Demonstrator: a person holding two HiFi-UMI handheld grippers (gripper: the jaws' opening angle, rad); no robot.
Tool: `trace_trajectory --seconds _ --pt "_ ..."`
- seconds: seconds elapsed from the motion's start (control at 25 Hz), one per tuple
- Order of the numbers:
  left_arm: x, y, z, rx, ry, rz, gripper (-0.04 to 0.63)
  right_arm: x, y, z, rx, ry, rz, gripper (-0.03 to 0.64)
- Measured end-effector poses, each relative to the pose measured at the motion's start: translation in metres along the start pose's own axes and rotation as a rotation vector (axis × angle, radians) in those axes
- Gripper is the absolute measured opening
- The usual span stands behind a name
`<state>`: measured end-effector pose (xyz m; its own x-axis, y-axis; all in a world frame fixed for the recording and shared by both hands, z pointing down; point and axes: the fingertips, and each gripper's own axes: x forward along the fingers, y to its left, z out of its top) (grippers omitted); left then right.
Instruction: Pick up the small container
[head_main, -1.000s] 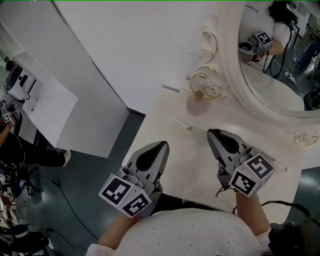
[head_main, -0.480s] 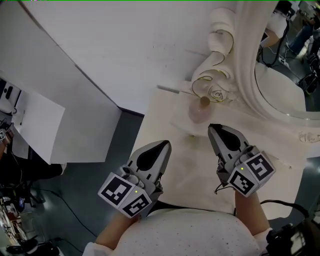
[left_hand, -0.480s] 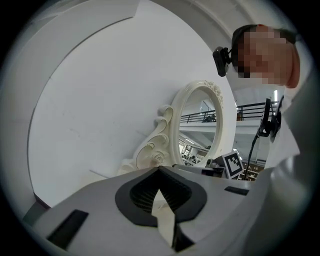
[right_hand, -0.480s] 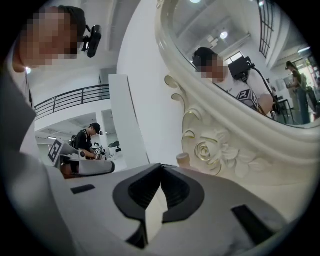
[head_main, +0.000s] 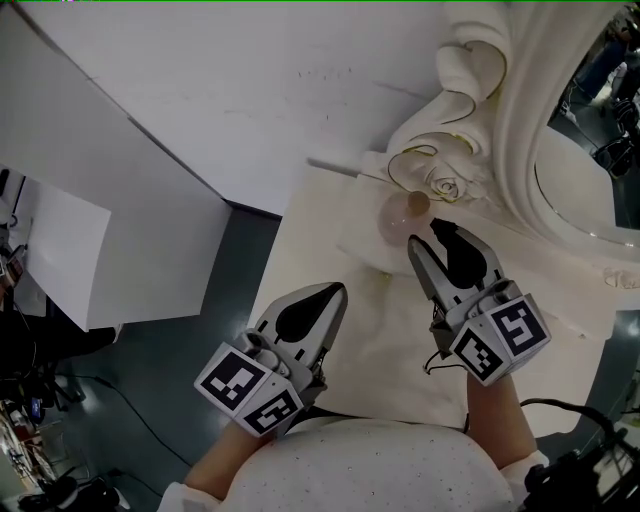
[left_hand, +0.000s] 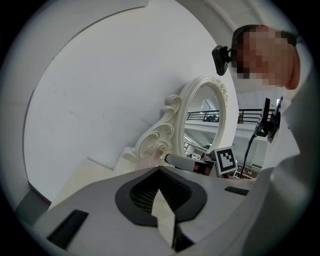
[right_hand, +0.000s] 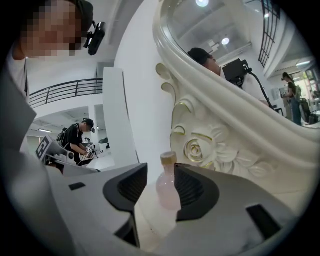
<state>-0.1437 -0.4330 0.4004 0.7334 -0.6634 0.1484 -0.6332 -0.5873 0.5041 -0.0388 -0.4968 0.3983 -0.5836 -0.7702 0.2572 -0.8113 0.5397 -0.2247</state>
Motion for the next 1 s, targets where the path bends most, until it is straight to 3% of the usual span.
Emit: trace_trajectory --seconds 0.56,0.8,1.0 --pt "0.005 0.017 -0.008 -0.034 0.008 0.01 0.002 0.027 -0.017 -0.002 -0.039 -0.03 -0.071 0.169" --pt "0.007 0.02 -0.01 -0.036 0.01 0.007 0.002 0.037 -0.021 -0.004 -0.136 0.003 -0.108 0.167" --pt "0.004 0.022 -0.012 -0.037 0.017 0.008 0.002 0.042 -0.022 -0.005 -0.096 0.006 -0.112 0.192"
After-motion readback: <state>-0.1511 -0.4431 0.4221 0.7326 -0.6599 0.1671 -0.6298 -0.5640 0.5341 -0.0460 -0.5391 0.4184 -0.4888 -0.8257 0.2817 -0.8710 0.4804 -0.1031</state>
